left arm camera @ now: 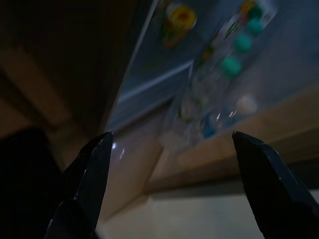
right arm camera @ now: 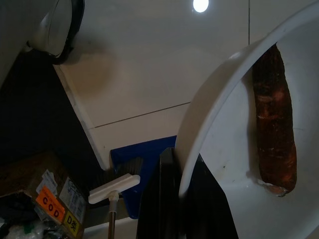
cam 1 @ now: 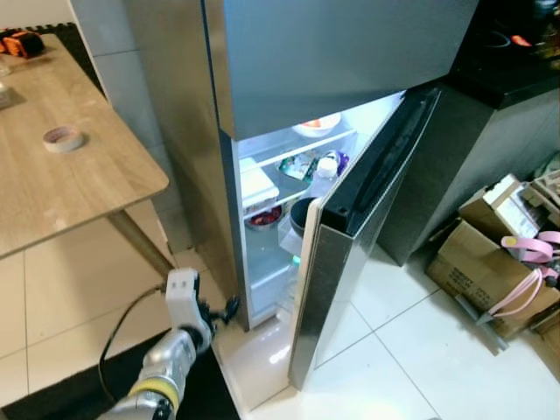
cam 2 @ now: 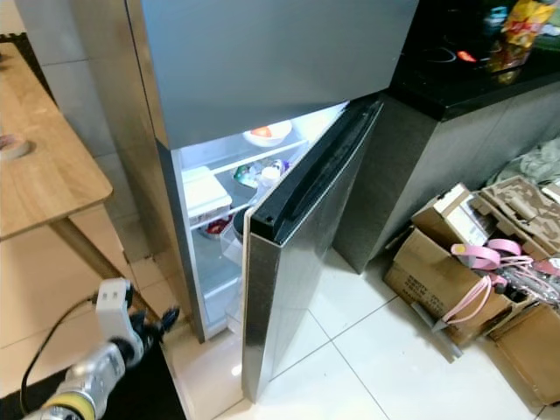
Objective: Restocking fridge
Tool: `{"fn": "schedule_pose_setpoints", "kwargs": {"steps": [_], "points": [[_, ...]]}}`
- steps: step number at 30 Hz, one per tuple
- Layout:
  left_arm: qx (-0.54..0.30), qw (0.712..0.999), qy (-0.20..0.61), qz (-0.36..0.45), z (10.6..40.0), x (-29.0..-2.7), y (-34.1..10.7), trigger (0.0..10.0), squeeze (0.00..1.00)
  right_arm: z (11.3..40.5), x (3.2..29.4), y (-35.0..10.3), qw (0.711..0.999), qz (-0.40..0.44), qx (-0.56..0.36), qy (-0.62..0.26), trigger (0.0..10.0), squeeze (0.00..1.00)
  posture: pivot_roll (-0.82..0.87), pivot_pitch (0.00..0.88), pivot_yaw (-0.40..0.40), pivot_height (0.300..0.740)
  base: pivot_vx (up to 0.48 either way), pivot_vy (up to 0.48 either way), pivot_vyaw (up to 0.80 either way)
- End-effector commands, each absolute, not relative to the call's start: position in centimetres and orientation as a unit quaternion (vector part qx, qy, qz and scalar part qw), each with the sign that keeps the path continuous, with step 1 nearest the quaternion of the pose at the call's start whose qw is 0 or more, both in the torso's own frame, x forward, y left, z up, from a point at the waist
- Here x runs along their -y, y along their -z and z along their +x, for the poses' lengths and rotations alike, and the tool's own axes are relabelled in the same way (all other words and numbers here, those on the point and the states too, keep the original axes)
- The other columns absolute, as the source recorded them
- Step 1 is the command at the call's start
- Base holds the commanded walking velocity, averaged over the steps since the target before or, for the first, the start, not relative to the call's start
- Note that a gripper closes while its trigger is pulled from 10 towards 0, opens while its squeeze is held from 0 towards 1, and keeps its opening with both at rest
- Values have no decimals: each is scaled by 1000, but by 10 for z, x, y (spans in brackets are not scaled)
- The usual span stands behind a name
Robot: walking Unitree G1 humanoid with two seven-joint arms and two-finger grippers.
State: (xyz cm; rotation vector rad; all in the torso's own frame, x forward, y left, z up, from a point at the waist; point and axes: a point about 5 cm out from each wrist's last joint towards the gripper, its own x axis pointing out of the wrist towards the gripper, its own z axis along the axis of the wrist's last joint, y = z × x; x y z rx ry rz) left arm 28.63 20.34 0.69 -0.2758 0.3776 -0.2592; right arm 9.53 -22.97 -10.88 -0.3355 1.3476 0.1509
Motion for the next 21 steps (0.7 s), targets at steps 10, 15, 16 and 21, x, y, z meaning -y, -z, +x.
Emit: {"fn": "schedule_pose_setpoints", "kwargs": {"steps": [10,15,16,21], "points": [[-42,933,342,-107,321,-156,-71,10000,0,93,230,109,763,-159,-622,-72,10000,0,15,27,-74,740,0,-182,0],[-23,917,390,-84,324,-135,-83,10000,0,93,229,109,764,-158,-622,-71,10000,0,12,29,-70,740,0,0,0],[-23,917,390,-84,324,-135,-83,10000,0,93,229,109,764,-158,-622,-71,10000,0,12,29,-70,740,0,0,0],[12,889,449,-91,319,-110,-100,10000,0,93,229,110,764,-155,-622,-70,10000,0,13,31,-70,740,0,0,0]]}}
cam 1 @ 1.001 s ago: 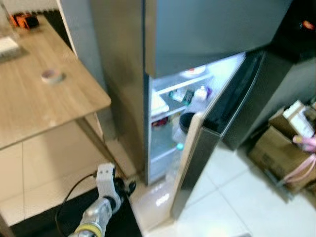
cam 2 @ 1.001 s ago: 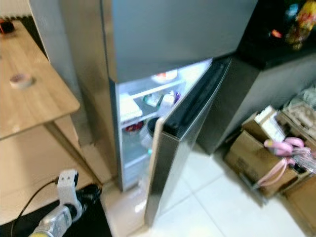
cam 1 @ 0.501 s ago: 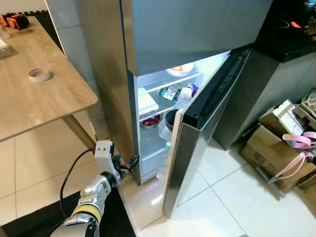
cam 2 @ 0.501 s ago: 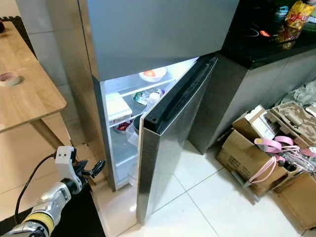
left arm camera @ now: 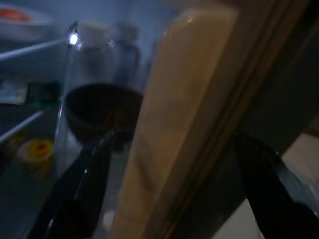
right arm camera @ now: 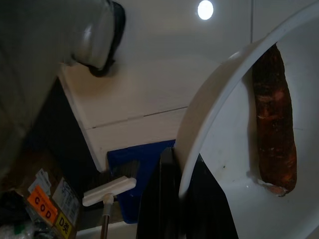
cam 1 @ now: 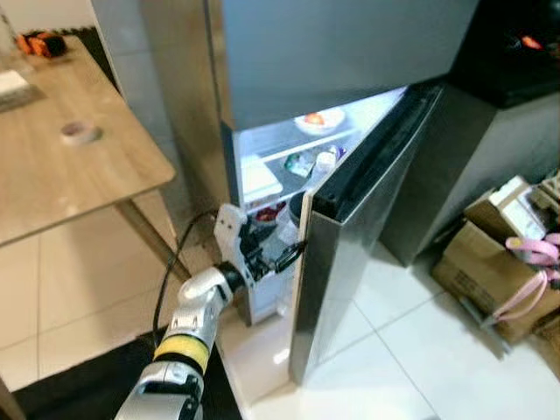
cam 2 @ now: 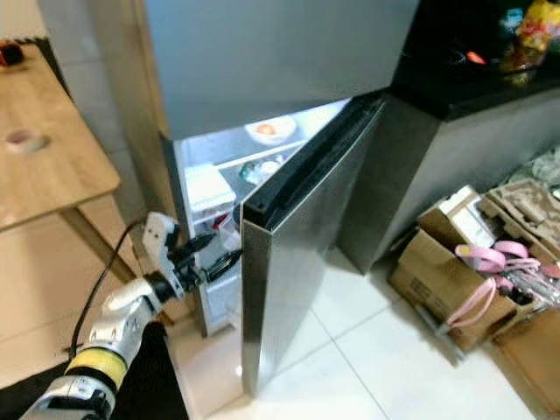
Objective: Restocking fridge
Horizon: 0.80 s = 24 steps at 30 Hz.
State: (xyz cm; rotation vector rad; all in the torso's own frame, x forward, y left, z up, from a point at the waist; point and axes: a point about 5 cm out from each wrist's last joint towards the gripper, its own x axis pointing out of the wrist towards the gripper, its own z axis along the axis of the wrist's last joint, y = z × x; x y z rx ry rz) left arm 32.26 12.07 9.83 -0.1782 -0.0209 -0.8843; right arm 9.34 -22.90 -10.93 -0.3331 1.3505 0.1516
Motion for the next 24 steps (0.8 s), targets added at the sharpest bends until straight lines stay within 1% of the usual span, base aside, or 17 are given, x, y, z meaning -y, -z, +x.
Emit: {"fn": "schedule_pose_setpoints", "kwargs": {"steps": [1,4,5,6,7,8,10,12,17,18,20,21,23,24], "points": [[12,889,449,-91,319,-110,-100,10000,0,93,229,110,764,-155,-622,-70,10000,0,13,31,-70,740,0,0,0],[19,875,473,-100,314,-100,-103,10000,0,93,229,110,764,-154,-622,-70,10000,0,14,32,-71,740,0,0,0],[19,875,473,-100,314,-100,-103,10000,0,93,229,110,764,-154,-622,-70,10000,0,14,32,-71,740,0,0,0],[18,868,486,-103,311,-95,-104,10000,0,93,228,109,764,-154,-622,-70,10000,0,13,31,-70,740,0,0,0],[18,868,486,-103,311,-95,-104,10000,0,93,228,109,764,-154,-622,-70,10000,0,13,31,-70,740,0,0,0],[20,849,515,-117,305,-84,-106,10000,0,94,228,109,765,-154,-622,-69,10000,0,13,32,-70,740,0,0,0],[26,826,546,-138,299,-70,-111,10000,0,94,228,109,765,-154,-622,-69,10000,0,12,31,-70,740,0,0,0],[26,826,546,-138,299,-70,-111,10000,0,94,228,109,765,-154,-622,-69,10000,0,12,31,-70,740,0,0,0],[32,756,634,-158,281,-33,-126,10000,0,94,227,110,765,-153,-622,-68,10000,0,8,31,-66,740,0,0,0],[32,756,634,-158,281,-33,-126,10000,0,94,227,110,765,-153,-622,-68,10000,0,8,31,-66,740,0,0,0],[31,735,660,-156,278,-22,-131,10000,0,94,227,110,765,-153,-622,-68,10000,0,7,32,-66,740,0,0,0],[30,729,665,-156,277,-19,-132,10000,0,94,227,110,765,-153,-622,-68,10000,0,7,32,-66,740,0,0,0],[31,699,696,-160,272,-5,-139,10000,0,93,227,110,765,-153,-622,-67,10000,0,4,32,-61,740,0,0,0],[30,689,706,-161,269,-1,-142,10000,0,93,226,110,765,-153,-623,-67,10000,0,2,32,-58,740,0,0,0]]}}
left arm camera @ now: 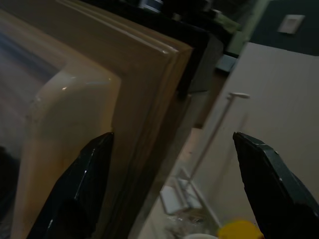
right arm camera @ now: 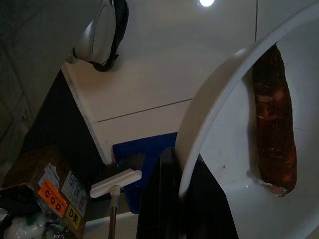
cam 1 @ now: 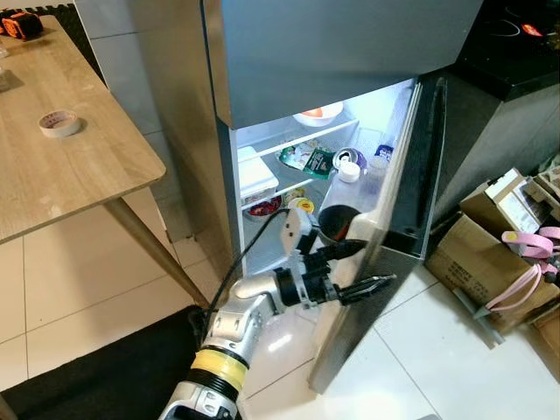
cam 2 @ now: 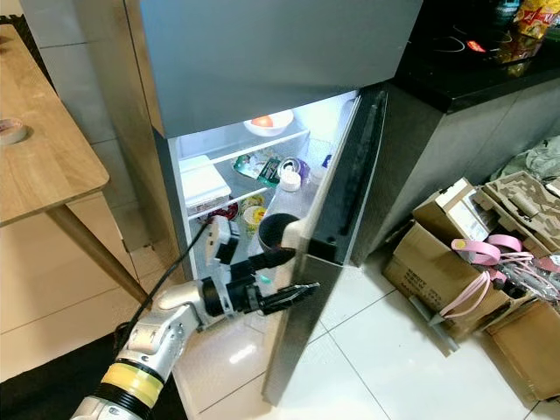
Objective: Restocking fridge
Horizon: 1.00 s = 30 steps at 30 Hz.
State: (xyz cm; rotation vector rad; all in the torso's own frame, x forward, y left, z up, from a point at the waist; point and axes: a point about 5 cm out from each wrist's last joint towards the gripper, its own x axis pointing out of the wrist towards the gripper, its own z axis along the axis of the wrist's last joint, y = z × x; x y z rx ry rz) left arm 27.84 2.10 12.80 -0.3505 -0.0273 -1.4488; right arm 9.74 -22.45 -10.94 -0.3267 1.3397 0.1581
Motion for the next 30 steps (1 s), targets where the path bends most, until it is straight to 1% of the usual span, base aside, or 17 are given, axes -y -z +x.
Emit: {"fn": "schedule_pose_setpoints", "kwargs": {"steps": [1,3,9,13,15,16,18,21,22,23,24,25,26,27,28,29,30], "points": [[30,679,714,-165,266,4,-144,10000,0,93,226,110,765,-152,-623,-66,10000,0,-3,33,-53,740,0,0,0],[29,672,720,-172,264,8,-145,10000,0,92,226,110,765,-150,-623,-64,10000,0,-6,34,-51,740,0,0,0],[24,667,722,-183,259,9,-146,10000,0,91,226,111,765,-148,-624,-62,10000,0,-8,37,-49,740,0,0,0],[24,678,708,-196,260,-1,-147,10000,0,90,227,111,763,-149,-626,-62,10000,0,-1,41,-56,740,0,0,0],[26,696,688,-203,264,-10,-146,10000,0,90,227,111,763,-149,-626,-62,10000,0,-1,42,-57,740,0,0,0],[26,696,688,-203,264,-10,-146,10000,0,90,227,111,763,-149,-626,-62,10000,0,-1,42,-57,740,0,0,0],[29,732,649,-207,273,-24,-143,10000,0,91,228,110,763,-150,-625,-63,10000,0,2,42,-58,740,0,0,0],[34,772,598,-212,283,-40,-141,10000,0,91,228,110,764,-151,-624,-64,10000,0,4,42,-59,740,0,0,0],[37,798,559,-221,291,-51,-140,10000,0,91,228,110,764,-151,-624,-65,10000,0,6,41,-60,740,0,0,0],[39,809,541,-228,294,-57,-140,10000,0,91,228,110,764,-151,-624,-65,10000,0,6,41,-60,740,0,0,0],[39,809,541,-228,294,-57,-140,10000,0,91,228,110,764,-151,-624,-65,10000,0,6,41,-60,740,0,0,0],[41,821,521,-230,297,-64,-139,10000,0,91,228,110,764,-151,-624,-65,10000,0,6,41,-60,740,0,0,0],[39,845,481,-232,303,-74,-136,8549,0,91,228,110,764,-152,-624,-65,10000,0,9,42,-59,740,0,0,0],[39,845,481,-232,303,-74,-136,8549,0,91,228,110,764,-152,-624,-65,10000,0,9,42,-59,740,0,0,0],[37,860,454,-231,306,-81,-133,8549,0,91,228,110,763,-152,-624,-65,10000,0,9,42,-59,740,0,0,0],[37,860,454,-231,306,-81,-133,8549,0,91,228,110,763,-152,-624,-65,10000,0,9,42,-59,740,0,0,0],[35,873,427,-232,309,-87,-130,0,0,91,228,110,763,-153,-625,-66,10000,0,9,42,-59,740,0,0,0]]}}
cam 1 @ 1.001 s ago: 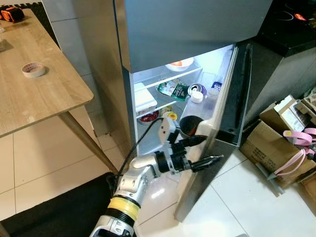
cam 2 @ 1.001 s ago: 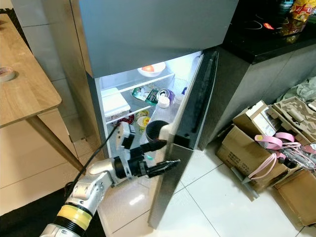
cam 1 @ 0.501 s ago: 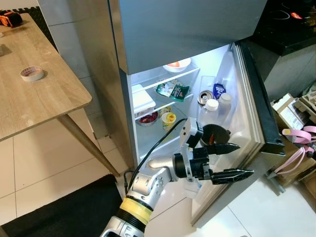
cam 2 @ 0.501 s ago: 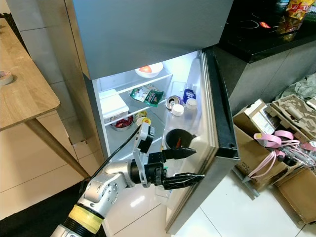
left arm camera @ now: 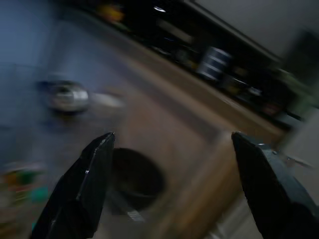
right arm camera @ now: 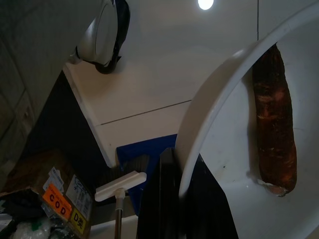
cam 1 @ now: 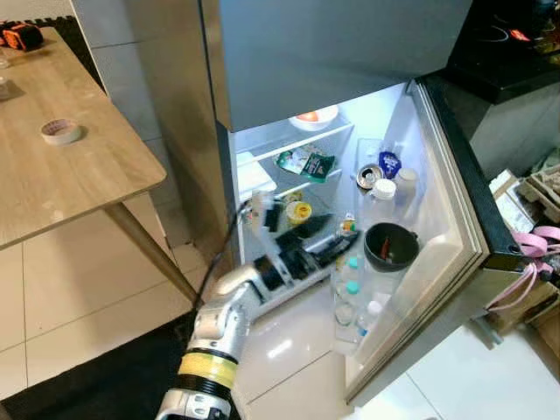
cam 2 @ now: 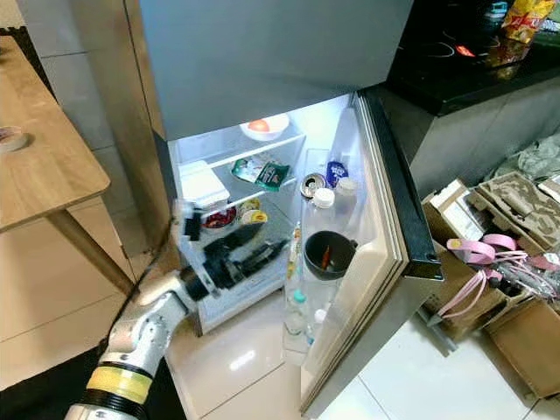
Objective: Restocking fridge
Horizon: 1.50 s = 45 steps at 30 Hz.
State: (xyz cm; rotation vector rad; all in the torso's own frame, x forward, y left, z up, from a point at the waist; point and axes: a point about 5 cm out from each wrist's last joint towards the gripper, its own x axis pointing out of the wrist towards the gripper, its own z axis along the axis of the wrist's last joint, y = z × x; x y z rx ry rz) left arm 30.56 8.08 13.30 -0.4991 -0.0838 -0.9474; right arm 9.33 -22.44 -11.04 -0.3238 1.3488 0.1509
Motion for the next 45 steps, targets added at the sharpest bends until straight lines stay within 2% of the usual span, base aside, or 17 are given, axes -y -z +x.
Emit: {"fn": "schedule_pose_setpoints", "kwargs": {"steps": [1,6,10,16,17,18,24,26,30,33,36,40,45], "points": [[33,881,411,-232,311,-91,-128,0,0,91,228,110,762,-153,-625,-67,10000,0,9,42,-59,740,0,0,0],[-14,921,331,-207,320,-94,-105,0,0,91,227,110,762,-155,-625,-68,10000,0,8,37,-57,740,0,0,0],[-40,935,292,-199,325,-92,-95,0,0,91,226,111,764,-154,-623,-67,10000,0,4,35,-53,740,0,0,0],[-68,937,288,-183,328,-80,-85,0,0,90,225,111,765,-151,-622,-63,10000,0,1,39,-48,740,0,0,0],[-75,938,287,-178,329,-77,-84,3804,0,90,224,111,766,-151,-622,-62,10000,0,1,39,-48,740,0,0,0],[-84,941,282,-165,330,-74,-82,10000,0,90,224,111,766,-149,-623,-61,10000,0,0,39,-47,740,0,0,-669],[-103,949,268,-133,334,-72,-77,10000,0,90,223,112,765,-147,-624,-62,10000,0,2,42,-42,740,0,0,-700],[-122,956,249,-99,335,-74,-72,10000,0,90,222,112,766,-143,-624,-61,10000,0,2,42,-39,740,0,0,-712],[-124,957,247,-93,335,-74,-71,10000,0,90,222,112,766,-143,-624,-61,10000,0,2,42,-39,740,0,0,-712],[-150,963,220,-35,336,-81,-63,10000,0,90,221,112,767,-140,-623,-60,10000,0,5,45,-39,740,0,0,0],[-157,964,212,-14,337,-83,-61,10000,0,90,220,112,768,-140,-623,-60,10000,0,7,44,-42,740,0,0,0],[-156,964,214,-12,338,-82,-61,10000,0,91,220,112,766,-143,-624,-61,10000,0,8,43,-42,740,0,0,0],[-152,963,223,-23,338,-74,-63,10000,0,91,220,112,763,-146,-627,-62,10000,0,5,42,-39,740,0,0,-754]]}}
